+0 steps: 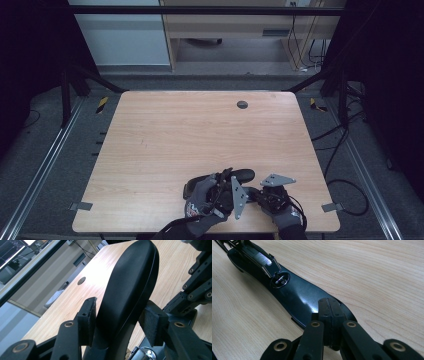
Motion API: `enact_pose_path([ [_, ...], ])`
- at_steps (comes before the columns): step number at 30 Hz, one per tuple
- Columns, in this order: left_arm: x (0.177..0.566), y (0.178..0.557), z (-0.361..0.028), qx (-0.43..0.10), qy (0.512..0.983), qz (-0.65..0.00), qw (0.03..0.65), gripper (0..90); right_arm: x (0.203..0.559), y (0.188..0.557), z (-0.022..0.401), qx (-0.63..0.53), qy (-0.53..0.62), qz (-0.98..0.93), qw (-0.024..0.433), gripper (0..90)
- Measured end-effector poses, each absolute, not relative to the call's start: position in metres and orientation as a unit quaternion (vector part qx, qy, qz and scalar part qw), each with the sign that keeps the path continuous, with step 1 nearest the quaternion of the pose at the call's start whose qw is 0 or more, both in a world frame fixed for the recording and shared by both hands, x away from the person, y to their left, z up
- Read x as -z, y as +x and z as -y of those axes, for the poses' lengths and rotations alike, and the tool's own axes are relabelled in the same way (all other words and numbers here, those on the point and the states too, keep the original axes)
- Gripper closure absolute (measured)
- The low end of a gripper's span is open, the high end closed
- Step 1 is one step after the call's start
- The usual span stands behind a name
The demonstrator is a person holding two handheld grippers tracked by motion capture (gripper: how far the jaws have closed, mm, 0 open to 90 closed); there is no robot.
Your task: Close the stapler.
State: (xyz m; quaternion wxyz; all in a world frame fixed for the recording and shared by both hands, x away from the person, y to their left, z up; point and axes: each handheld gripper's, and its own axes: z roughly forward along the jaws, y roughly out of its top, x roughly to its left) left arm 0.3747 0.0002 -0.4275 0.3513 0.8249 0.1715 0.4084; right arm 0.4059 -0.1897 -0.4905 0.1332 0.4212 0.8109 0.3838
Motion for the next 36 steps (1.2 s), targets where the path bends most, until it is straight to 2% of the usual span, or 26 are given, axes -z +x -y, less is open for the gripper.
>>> enact_pose_path([
  [36, 0.444, 0.374, 0.014, -0.427, 0.835, -0.139, 0.32, 49.1, 0.492, 0.403, 0.192, -0.392, 0.423, -0.807, 0.132, 90.0],
])
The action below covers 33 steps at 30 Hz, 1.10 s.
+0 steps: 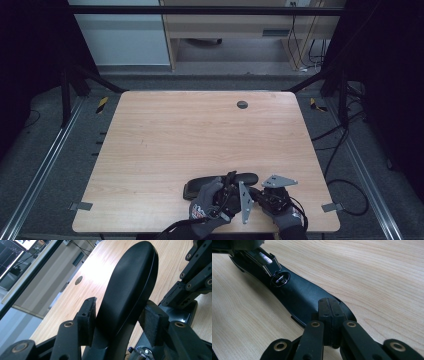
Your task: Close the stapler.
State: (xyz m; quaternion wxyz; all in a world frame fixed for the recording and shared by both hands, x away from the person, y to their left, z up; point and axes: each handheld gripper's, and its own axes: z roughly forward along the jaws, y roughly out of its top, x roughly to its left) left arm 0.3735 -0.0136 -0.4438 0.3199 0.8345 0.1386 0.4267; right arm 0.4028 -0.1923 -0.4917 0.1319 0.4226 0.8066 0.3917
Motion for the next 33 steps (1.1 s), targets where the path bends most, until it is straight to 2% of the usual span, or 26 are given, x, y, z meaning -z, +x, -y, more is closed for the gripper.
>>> enact_pose_path([
  [33, 0.459, 0.373, 0.023, -0.429, 0.848, -0.107, 0.291, 47.6, 0.491, 0.401, 0.198, -0.385, 0.424, -0.808, 0.137, 90.0],
])
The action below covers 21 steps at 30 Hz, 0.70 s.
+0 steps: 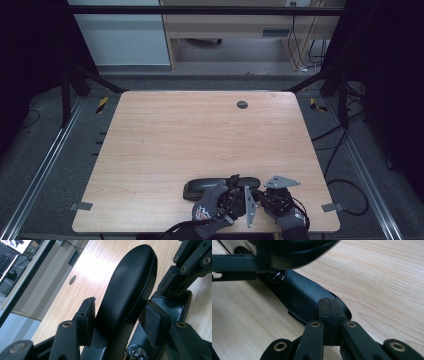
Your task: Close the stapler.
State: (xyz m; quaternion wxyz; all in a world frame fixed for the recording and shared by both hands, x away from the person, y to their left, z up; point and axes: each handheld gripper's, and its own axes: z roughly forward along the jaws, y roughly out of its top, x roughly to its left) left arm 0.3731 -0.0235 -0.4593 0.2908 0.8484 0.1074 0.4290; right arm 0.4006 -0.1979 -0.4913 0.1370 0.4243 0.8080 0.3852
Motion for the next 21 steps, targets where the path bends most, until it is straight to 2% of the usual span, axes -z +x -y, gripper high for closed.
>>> enact_pose_path([
  [14, 0.4584, 0.3731, 0.022, -0.424, 0.85, -0.103, 0.293, 47.0, 0.49, 0.4012, 0.1961, -0.381, 0.421, -0.811, 0.141, 89.8],
  [19, 0.4569, 0.3734, 0.0213, -0.415, 0.853, -0.105, 0.297, 46.0, 0.4889, 0.4015, 0.1985, -0.381, 0.423, -0.808, 0.149, 86.0],
  [21, 0.4565, 0.3731, 0.0211, -0.411, 0.856, -0.106, 0.295, 42.1, 0.4874, 0.4018, 0.2015, -0.384, 0.428, -0.804, 0.152, 84.1],
])
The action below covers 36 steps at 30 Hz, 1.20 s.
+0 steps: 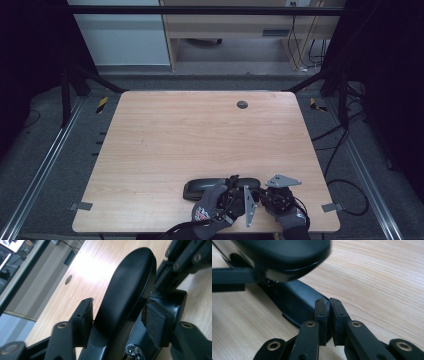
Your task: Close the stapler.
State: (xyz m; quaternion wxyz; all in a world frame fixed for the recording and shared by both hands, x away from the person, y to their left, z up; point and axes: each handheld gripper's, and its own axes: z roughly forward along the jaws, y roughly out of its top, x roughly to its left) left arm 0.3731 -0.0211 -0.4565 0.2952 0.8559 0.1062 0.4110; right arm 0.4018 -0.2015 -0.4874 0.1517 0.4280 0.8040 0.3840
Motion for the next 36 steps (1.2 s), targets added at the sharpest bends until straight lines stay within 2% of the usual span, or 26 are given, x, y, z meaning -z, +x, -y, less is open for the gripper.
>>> enact_pose_path([
  [6, 0.446, 0.367, 0.019, -0.398, 0.858, -0.103, 0.307, 39.3, 0.486, 0.403, 0.207, -0.387, 0.437, -0.796, 0.158, 78.2],
  [13, 0.433, 0.365, 0.014, -0.365, 0.862, -0.115, 0.332, 38.8, 0.486, 0.404, 0.21, -0.39, 0.439, -0.792, 0.165, 76.3],
  [18, 0.422, 0.367, 0.004, -0.332, 0.865, -0.132, 0.351, 42.9, 0.484, 0.406, 0.214, -0.391, 0.444, -0.789, 0.167, 80.7],
  [26, 0.409, 0.372, -0.01, -0.319, 0.86, -0.149, 0.369, 48.3, 0.479, 0.407, 0.227, -0.4, 0.463, -0.77, 0.182, 89.9],
  [36, 0.395, 0.386, -0.046, -0.319, 0.842, -0.197, 0.389, 50.4, 0.466, 0.408, 0.235, -0.414, 0.478, -0.749, 0.196, 90.0],
])
